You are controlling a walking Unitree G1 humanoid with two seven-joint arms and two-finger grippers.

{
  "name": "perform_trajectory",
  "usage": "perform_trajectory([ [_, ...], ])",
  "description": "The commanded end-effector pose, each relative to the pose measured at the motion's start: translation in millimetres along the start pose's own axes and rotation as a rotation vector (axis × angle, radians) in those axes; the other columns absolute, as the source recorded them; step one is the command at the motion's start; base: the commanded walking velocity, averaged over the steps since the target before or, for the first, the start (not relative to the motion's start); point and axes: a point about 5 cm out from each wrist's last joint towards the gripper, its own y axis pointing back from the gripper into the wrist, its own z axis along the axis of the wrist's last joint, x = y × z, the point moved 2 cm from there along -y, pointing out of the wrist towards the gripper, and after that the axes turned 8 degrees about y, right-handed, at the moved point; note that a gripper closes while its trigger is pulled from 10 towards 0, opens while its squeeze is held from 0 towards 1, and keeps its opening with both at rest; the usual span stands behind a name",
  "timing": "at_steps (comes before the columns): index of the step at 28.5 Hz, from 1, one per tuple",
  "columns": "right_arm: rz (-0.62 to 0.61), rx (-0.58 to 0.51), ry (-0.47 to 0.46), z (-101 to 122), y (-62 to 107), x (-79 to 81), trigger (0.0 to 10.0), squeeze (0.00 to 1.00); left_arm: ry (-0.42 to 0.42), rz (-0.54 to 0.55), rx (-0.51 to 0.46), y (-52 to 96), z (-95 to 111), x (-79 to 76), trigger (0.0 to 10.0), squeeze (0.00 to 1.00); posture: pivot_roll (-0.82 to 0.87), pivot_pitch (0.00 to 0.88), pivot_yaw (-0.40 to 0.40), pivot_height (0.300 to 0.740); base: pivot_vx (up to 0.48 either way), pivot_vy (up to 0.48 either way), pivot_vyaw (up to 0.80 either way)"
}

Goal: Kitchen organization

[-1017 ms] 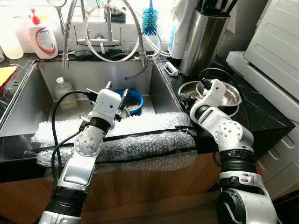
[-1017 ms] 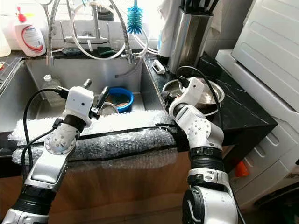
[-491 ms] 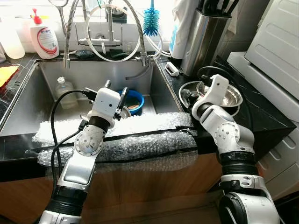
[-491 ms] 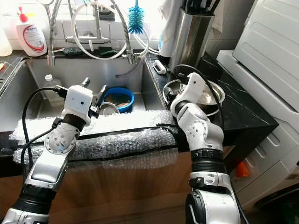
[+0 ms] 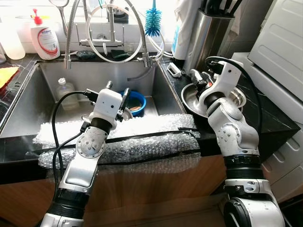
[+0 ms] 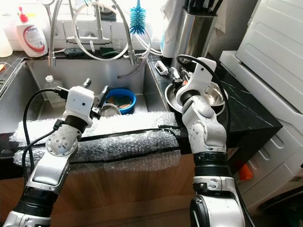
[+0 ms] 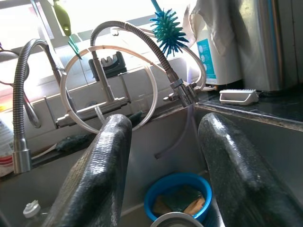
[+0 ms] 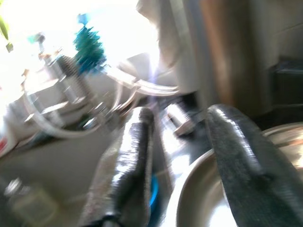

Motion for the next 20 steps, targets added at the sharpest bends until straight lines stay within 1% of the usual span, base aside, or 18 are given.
perform_trajectory([
  [1, -0.106, -0.05, 0.005, 15, -0.1, -24.7, 10.0, 1.0, -0.019, 0.004, -0.024, -1.8, 7, -0.2, 10.0, 0.0, 0.01, 0.0, -0.097, 0.74, 0.0, 0.0, 0.0],
  [5, -0.206, -0.031, -0.036, 11, 4.4, -55.1, 10.0, 1.0, -0.017, 0.003, -0.025, -1.8, 7, -0.9, 10.0, 0.0, 0.01, 0.0, -0.098, 0.74, 0.0, 0.0, 0.0],
  [8, -0.249, -0.001, -0.042, 7, 7.5, -65.7, 10.0, 1.0, -0.015, -0.001, -0.026, -1.8, 7, -2.1, 10.0, 0.0, 0.01, 0.0, -0.099, 0.74, 0.0, 0.0, 0.0],
  [11, -0.317, 0.023, -0.04, 4, 11.6, -80.2, 10.0, 1.0, -0.014, -0.008, -0.029, -1.7, 8, -3.6, 10.0, 0.0, 0.01, 0.0, -0.098, 0.74, 0.0, 0.0, 0.0],
  [12, -0.349, 0.034, -0.057, 2, 13.1, -86.7, 10.0, 1.0, -0.013, -0.011, -0.03, -1.7, 8, -4.0, 10.0, 0.0, 0.01, 0.0, -0.096, 0.74, 0.0, 0.0, 0.0],
  [14, -0.367, 0.054, -0.075, -1, 14.4, -92.3, 10.0, 1.0, -0.012, -0.016, -0.03, -1.7, 8, -4.9, 10.0, 0.0, 0.01, 0.0, -0.099, 0.74, 0.0, 0.0, 0.0],
  [18, -0.387, 0.079, -0.117, -6, 15.2, -97.3, 10.0, 1.0, -0.01, -0.019, -0.03, -1.9, 8, -5.4, 10.0, 0.0, 0.01, 0.0, -0.1, 0.74, 0.0, 0.0, 0.0],
  [19, -0.4, 0.097, -0.135, -9, 15.1, -98.5, 10.0, 0.0, -0.01, -0.02, -0.031, -2.2, 8, -5.6, 10.0, 0.0, 0.01, 0.0, -0.101, 0.74, 0.0, 0.0, 0.0],
  [20, -0.403, 0.104, -0.148, -10, 14.9, -98.9, 10.0, 0.0, -0.01, -0.021, -0.031, -2.4, 8, -5.6, 10.0, 0.0, 0.01, 0.0, -0.102, 0.74, 0.0, 0.0, 0.0],
])
